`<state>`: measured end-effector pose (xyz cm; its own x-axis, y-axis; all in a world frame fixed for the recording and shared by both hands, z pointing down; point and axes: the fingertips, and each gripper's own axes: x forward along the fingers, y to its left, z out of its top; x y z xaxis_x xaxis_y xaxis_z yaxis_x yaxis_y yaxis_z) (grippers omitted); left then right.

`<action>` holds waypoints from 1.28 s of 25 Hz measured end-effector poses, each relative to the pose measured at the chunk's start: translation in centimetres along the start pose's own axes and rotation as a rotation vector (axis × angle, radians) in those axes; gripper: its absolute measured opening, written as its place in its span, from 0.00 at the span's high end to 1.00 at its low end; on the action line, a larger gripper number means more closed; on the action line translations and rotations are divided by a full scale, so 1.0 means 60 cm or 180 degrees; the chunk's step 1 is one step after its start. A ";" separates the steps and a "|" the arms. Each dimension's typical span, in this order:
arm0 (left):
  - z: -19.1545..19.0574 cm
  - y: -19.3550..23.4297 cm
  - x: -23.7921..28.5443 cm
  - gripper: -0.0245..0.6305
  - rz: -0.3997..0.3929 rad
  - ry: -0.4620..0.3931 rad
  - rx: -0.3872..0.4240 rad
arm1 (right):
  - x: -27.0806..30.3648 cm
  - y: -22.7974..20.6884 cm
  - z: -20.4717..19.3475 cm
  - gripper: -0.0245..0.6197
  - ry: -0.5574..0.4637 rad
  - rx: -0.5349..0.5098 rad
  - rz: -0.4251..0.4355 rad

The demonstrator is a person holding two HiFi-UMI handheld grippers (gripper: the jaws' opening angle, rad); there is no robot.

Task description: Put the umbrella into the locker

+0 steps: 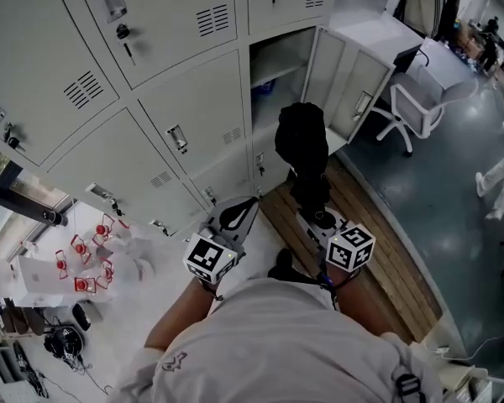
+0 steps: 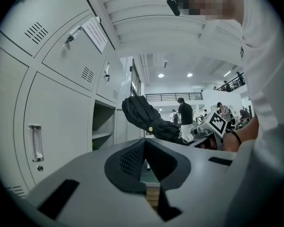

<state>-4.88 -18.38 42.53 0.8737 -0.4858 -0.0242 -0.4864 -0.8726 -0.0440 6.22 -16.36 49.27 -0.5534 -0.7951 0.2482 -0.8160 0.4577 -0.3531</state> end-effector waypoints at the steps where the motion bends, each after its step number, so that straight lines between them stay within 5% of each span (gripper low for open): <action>1: 0.003 0.006 0.013 0.95 0.0026 -0.0007 0.0015 | 0.006 -0.014 0.007 0.80 0.0005 0.0008 0.0017; 14: -0.007 0.066 0.239 0.95 0.0225 0.0085 0.0036 | 0.071 -0.222 0.076 0.80 0.0387 -0.0032 0.0280; 32: -0.038 0.201 0.354 0.95 0.0230 0.0174 0.0014 | 0.250 -0.337 0.148 0.80 0.0782 -0.0308 0.0337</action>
<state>7.79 -39.33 43.79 0.8351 -0.5495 0.0270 -0.5479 -0.8351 -0.0484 15.89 -41.07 52.10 -0.6507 -0.6259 0.4299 -0.7571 0.5784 -0.3038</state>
